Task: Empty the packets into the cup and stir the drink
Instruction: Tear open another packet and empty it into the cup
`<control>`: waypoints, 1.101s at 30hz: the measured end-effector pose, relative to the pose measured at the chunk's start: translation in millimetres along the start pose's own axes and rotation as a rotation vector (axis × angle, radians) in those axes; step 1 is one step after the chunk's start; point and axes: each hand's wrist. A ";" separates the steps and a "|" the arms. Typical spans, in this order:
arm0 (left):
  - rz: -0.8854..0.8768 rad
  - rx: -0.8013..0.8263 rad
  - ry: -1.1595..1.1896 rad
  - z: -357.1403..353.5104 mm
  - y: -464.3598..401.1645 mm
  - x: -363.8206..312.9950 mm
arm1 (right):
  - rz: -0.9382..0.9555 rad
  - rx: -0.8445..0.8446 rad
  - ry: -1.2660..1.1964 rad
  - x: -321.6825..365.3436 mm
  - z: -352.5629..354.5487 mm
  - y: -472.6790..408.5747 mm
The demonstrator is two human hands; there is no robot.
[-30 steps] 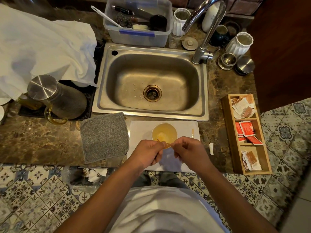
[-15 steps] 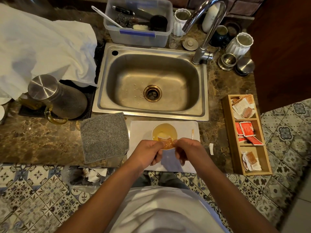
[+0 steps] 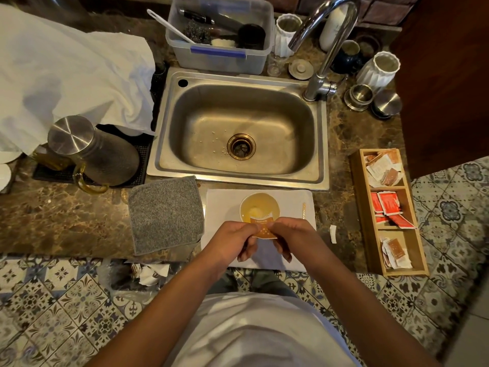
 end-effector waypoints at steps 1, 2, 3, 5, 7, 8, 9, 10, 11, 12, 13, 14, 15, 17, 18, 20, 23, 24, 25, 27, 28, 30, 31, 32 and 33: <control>-0.001 0.005 0.000 -0.5 0.3 -0.1 | 0.019 -0.010 0.043 -2.5 -0.1 -0.8; -0.003 0.008 -0.004 -1.1 0.5 -0.2 | 0.050 -0.028 0.118 -5.5 -0.5 -1.9; -0.004 0.007 -0.008 -1.3 0.6 -0.1 | 0.085 -0.047 0.209 -8.8 -1.5 -3.2; -0.008 0.008 -0.013 -1.1 0.8 0.9 | 0.137 -0.061 0.320 -13.8 -3.0 -4.6; -0.017 0.017 -0.005 -0.9 0.6 2.7 | 0.146 -0.066 0.252 -16.9 -2.9 -4.7; -0.021 0.020 0.002 -0.9 0.8 3.4 | 0.150 -0.065 0.193 -16.9 -2.3 -3.9; -0.028 0.015 0.008 -1.2 1.2 3.9 | 0.157 -0.059 0.133 -16.1 -1.6 -2.4; -0.040 0.005 0.009 -1.3 1.5 4.2 | 0.161 -0.050 0.085 -14.8 -1.1 0.0; -0.059 -0.009 0.004 -1.3 1.7 4.4 | 0.165 -0.037 0.055 -13.4 -0.8 2.1; -0.082 -0.022 -0.004 -1.0 2.0 4.4 | 0.168 -0.020 0.035 -12.4 -0.3 4.2; -0.108 -0.029 -0.010 -1.4 2.6 3.7 | 0.169 -0.004 0.018 -12.5 1.3 6.4; -0.134 -0.031 -0.007 -1.8 3.1 2.6 | 0.173 0.014 0.001 -12.3 3.6 8.9; -0.159 -0.031 -0.004 -2.1 3.5 1.1 | 0.181 0.032 -0.009 -12.6 6.0 11.3; -0.190 -0.027 -0.021 -1.9 3.8 -1.5 | 0.204 0.036 0.005 -14.4 9.5 15.5; -0.197 -0.023 -0.043 -2.1 3.8 -2.6 | 0.219 0.014 0.032 -16.2 11.1 17.6; -0.212 -0.003 -0.100 -4.4 4.4 -5.6 | 0.257 -0.067 0.132 -20.0 14.4 22.7; -0.219 0.050 -0.169 -11.5 7.5 -11.8 | 0.301 -0.161 0.148 -25.0 19.0 33.9; -0.223 0.071 -0.198 -14.7 8.2 -14.3 | 0.305 -0.179 0.088 -26.8 20.4 38.8; -0.230 0.094 -0.232 -18.6 8.0 -16.8 | 0.305 -0.193 0.017 -29.7 21.9 43.2; -0.245 0.139 -0.283 -27.2 5.2 -21.0 | 0.301 -0.217 -0.140 -36.4 24.1 52.2; -0.246 0.159 -0.300 -32.1 2.8 -23.0 | 0.302 -0.232 -0.207 -40.0 24.9 56.5; -0.225 0.189 -0.365 -42.8 -1.7 -26.1 | 0.296 -0.280 -0.292 -48.0 27.4 64.4; -0.207 0.209 -0.411 -48.3 -4.2 -26.8 | 0.290 -0.313 -0.316 -51.8 29.3 68.8; -0.189 0.235 -0.450 -54.3 -6.9 -27.2 | 0.284 -0.346 -0.327 -55.6 31.2 73.2; -0.177 0.260 -0.477 -60.4 -10.3 -26.8 | 0.275 -0.377 -0.325 -60.4 33.3 76.9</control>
Point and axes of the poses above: each hand's wrist, its own y-axis away from the middle knuckle, its own z-axis out of the back of the hand, x = y × z, and after that the axes turned 8 degrees about x, right-handed
